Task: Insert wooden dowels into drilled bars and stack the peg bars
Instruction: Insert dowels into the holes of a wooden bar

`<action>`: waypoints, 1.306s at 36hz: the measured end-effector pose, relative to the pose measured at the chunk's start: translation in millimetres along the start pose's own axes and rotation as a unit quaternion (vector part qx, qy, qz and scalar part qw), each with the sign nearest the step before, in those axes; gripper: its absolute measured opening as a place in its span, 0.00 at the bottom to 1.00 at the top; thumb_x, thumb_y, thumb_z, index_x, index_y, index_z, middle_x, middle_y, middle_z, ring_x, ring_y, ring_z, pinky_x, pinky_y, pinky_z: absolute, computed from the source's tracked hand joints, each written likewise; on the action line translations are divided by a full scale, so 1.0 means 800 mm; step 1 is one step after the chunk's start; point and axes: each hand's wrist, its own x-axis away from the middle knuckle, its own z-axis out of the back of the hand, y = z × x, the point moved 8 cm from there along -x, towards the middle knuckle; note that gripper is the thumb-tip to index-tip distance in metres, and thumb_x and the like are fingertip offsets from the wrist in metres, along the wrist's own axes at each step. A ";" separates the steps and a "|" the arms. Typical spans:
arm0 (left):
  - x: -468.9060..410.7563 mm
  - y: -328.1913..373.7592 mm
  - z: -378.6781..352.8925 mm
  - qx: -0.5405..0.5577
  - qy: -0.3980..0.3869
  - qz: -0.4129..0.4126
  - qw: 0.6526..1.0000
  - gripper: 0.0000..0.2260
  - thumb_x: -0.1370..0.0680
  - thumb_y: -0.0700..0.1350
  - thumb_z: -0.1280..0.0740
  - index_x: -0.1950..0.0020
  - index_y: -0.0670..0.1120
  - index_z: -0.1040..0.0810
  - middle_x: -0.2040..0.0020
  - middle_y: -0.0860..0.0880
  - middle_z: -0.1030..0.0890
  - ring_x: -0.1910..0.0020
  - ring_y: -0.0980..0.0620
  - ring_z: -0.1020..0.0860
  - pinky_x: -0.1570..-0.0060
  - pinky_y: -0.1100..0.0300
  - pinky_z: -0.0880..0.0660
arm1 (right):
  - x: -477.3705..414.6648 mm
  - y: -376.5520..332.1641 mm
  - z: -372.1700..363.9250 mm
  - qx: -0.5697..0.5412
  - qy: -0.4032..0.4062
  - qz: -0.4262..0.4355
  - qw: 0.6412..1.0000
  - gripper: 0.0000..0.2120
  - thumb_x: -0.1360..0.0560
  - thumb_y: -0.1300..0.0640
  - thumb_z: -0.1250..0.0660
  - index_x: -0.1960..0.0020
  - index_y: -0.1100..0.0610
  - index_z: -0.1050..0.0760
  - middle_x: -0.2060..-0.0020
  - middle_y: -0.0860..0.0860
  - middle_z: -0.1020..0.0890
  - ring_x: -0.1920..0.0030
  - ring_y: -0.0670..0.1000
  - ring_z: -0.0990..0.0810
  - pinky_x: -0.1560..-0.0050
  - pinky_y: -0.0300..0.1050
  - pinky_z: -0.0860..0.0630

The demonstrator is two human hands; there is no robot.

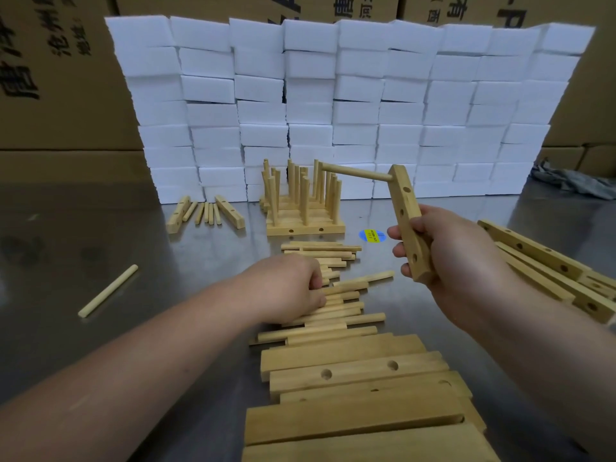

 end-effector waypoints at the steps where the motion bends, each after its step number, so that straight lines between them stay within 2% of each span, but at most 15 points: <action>1: 0.001 0.001 0.000 0.006 0.004 -0.001 1.000 0.05 0.25 0.53 0.34 0.52 0.54 0.26 0.57 0.57 0.26 0.56 0.56 0.27 0.60 0.62 0.29 | 0.000 0.000 0.000 0.001 0.001 0.001 1.000 0.13 0.23 0.63 0.45 0.43 0.52 0.29 0.66 0.50 0.18 0.74 0.45 0.24 0.74 0.40 0.28; 5: 0.001 0.005 0.010 0.016 0.018 -0.015 1.000 0.02 0.23 0.51 0.37 0.52 0.54 0.28 0.57 0.56 0.26 0.58 0.56 0.27 0.62 0.63 0.31 | -0.001 -0.001 0.003 0.004 0.006 0.006 1.000 0.18 0.23 0.62 0.45 0.35 0.52 0.31 0.68 0.49 0.19 0.70 0.46 0.24 0.71 0.43 0.29; 9: 0.007 0.003 0.063 0.091 0.095 -0.026 0.991 0.03 0.20 0.48 0.42 0.49 0.56 0.30 0.59 0.58 0.27 0.62 0.61 0.28 0.69 0.67 0.35 | -0.002 -0.007 0.008 0.017 0.016 0.024 0.999 0.22 0.23 0.62 0.45 0.31 0.47 0.34 0.66 0.49 0.19 0.67 0.47 0.24 0.67 0.44 0.29; 11: 0.015 0.004 0.089 0.147 0.134 -0.034 0.979 0.07 0.20 0.48 0.43 0.44 0.59 0.30 0.58 0.58 0.26 0.64 0.59 0.26 0.71 0.67 0.32 | -0.002 -0.009 0.008 0.018 0.012 0.030 0.999 0.20 0.23 0.61 0.45 0.34 0.45 0.32 0.65 0.49 0.19 0.66 0.47 0.24 0.65 0.44 0.29; 13: 0.022 0.008 0.102 0.177 0.162 -0.044 0.970 0.12 0.19 0.48 0.44 0.39 0.58 0.28 0.55 0.57 0.24 0.57 0.56 0.24 0.63 0.63 0.27 | -0.001 -0.010 0.005 0.018 0.002 0.033 0.999 0.18 0.23 0.61 0.46 0.39 0.42 0.31 0.66 0.48 0.19 0.67 0.46 0.25 0.65 0.44 0.29; 14: 0.025 0.012 0.105 0.182 0.173 -0.053 0.966 0.13 0.19 0.48 0.45 0.38 0.58 0.27 0.53 0.59 0.24 0.55 0.58 0.25 0.59 0.67 0.28 | 0.000 -0.010 0.004 0.016 -0.004 0.035 0.999 0.18 0.23 0.61 0.46 0.42 0.41 0.30 0.67 0.48 0.19 0.67 0.46 0.25 0.66 0.44 0.30; 16: 0.029 0.021 0.106 0.190 0.190 -0.072 0.961 0.14 0.19 0.47 0.45 0.38 0.56 0.26 0.53 0.63 0.28 0.54 0.63 0.28 0.60 0.76 0.35 | 0.002 -0.011 0.002 0.016 -0.011 0.040 0.999 0.17 0.23 0.61 0.46 0.45 0.41 0.29 0.70 0.47 0.19 0.68 0.46 0.26 0.66 0.44 0.30; 19: 0.032 0.030 0.104 0.195 0.214 -0.084 0.953 0.14 0.19 0.46 0.45 0.37 0.54 0.26 0.51 0.61 0.28 0.52 0.61 0.29 0.56 0.77 0.40 | 0.005 -0.012 -0.001 0.024 -0.022 0.047 0.998 0.18 0.24 0.61 0.45 0.44 0.39 0.29 0.69 0.46 0.19 0.68 0.46 0.25 0.66 0.45 0.30; 22: 0.038 0.037 0.106 0.183 0.239 -0.103 0.948 0.14 0.19 0.46 0.45 0.38 0.52 0.25 0.55 0.61 0.28 0.55 0.63 0.31 0.58 0.78 0.39 | 0.007 -0.013 -0.007 0.030 -0.037 0.051 0.998 0.20 0.25 0.62 0.44 0.42 0.39 0.28 0.67 0.48 0.18 0.68 0.46 0.26 0.66 0.45 0.31; 25: 0.041 0.041 0.109 0.175 0.259 -0.113 0.943 0.12 0.21 0.47 0.42 0.41 0.52 0.22 0.60 0.60 0.30 0.59 0.63 0.31 0.59 0.72 0.36 | 0.011 -0.016 -0.013 0.032 -0.053 0.056 0.997 0.22 0.26 0.63 0.44 0.41 0.39 0.28 0.67 0.48 0.19 0.71 0.45 0.26 0.68 0.43 0.31; 28: 0.043 0.039 0.112 0.177 0.283 -0.114 0.936 0.11 0.21 0.47 0.41 0.43 0.51 0.22 0.61 0.60 0.30 0.59 0.63 0.30 0.59 0.69 0.35 | 0.016 -0.019 -0.015 0.034 -0.065 0.068 0.995 0.22 0.27 0.63 0.42 0.42 0.38 0.29 0.65 0.48 0.19 0.69 0.45 0.25 0.67 0.44 0.31; 37: 0.043 0.033 0.116 0.196 0.303 -0.111 0.926 0.10 0.21 0.48 0.41 0.45 0.52 0.22 0.60 0.62 0.28 0.60 0.70 0.31 0.62 0.79 0.38 | 0.024 -0.023 -0.019 0.036 -0.077 0.078 0.993 0.20 0.28 0.63 0.40 0.50 0.37 0.28 0.63 0.50 0.19 0.70 0.44 0.25 0.69 0.43 0.30; 41: 0.048 0.040 0.117 0.175 0.314 -0.132 0.924 0.10 0.21 0.47 0.41 0.44 0.51 0.22 0.61 0.62 0.29 0.60 0.68 0.30 0.61 0.77 0.37 | 0.028 -0.026 -0.018 0.044 -0.066 0.092 0.993 0.21 0.25 0.61 0.42 0.42 0.38 0.29 0.64 0.48 0.19 0.70 0.43 0.26 0.70 0.41 0.30; 47: 0.057 0.051 0.121 0.121 0.331 -0.170 0.920 0.12 0.20 0.46 0.41 0.41 0.48 0.22 0.62 0.62 0.30 0.60 0.59 0.30 0.59 0.64 0.32 | 0.031 -0.031 -0.017 0.051 -0.051 0.107 0.992 0.15 0.20 0.54 0.45 0.38 0.40 0.29 0.67 0.46 0.20 0.71 0.43 0.27 0.70 0.41 0.31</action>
